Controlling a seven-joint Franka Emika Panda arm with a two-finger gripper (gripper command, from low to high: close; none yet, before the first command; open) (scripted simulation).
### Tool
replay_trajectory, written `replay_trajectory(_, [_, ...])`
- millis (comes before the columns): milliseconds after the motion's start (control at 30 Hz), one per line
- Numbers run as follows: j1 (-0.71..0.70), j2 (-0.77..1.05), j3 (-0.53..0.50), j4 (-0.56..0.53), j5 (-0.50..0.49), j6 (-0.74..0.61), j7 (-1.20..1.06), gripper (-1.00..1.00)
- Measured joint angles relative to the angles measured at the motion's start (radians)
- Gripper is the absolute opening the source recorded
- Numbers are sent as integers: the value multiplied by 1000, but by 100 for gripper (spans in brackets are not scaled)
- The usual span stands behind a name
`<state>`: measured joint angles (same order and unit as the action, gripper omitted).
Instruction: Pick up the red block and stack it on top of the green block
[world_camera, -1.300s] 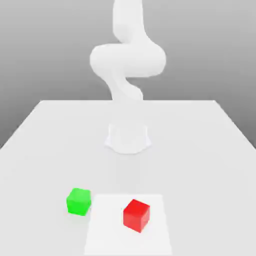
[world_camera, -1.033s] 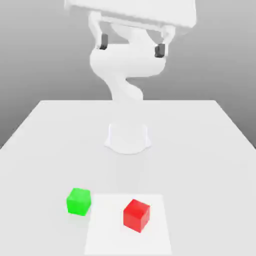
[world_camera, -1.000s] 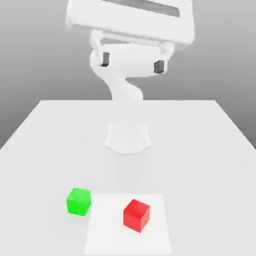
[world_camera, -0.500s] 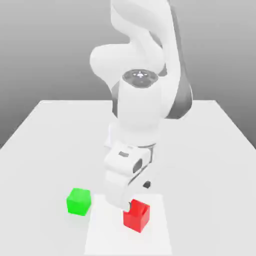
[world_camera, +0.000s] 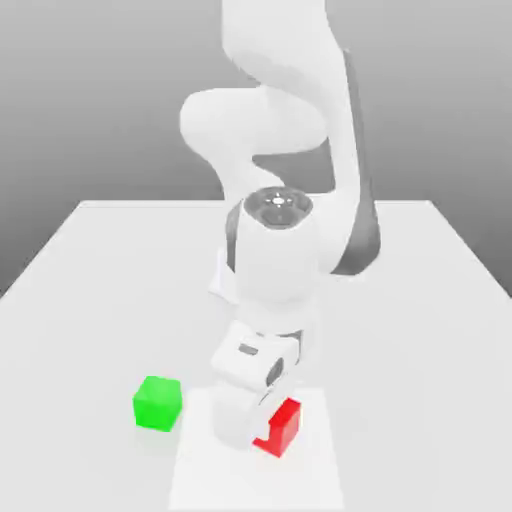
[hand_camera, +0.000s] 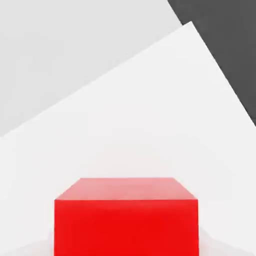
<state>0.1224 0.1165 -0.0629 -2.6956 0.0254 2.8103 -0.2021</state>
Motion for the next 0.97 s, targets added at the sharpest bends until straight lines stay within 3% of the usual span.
replay_trajectory(233, [-172,-162,-82,-66,-92,-94,92,-100])
replay_trajectory(400, [-269,-259,-149,-120,-106,-136,128,-100])
replay_trajectory(733, [-210,-142,-179,-115,164,-77,-59,-100])
replay_trajectory(967, [-208,-59,-167,-110,237,-8,-111,-100])
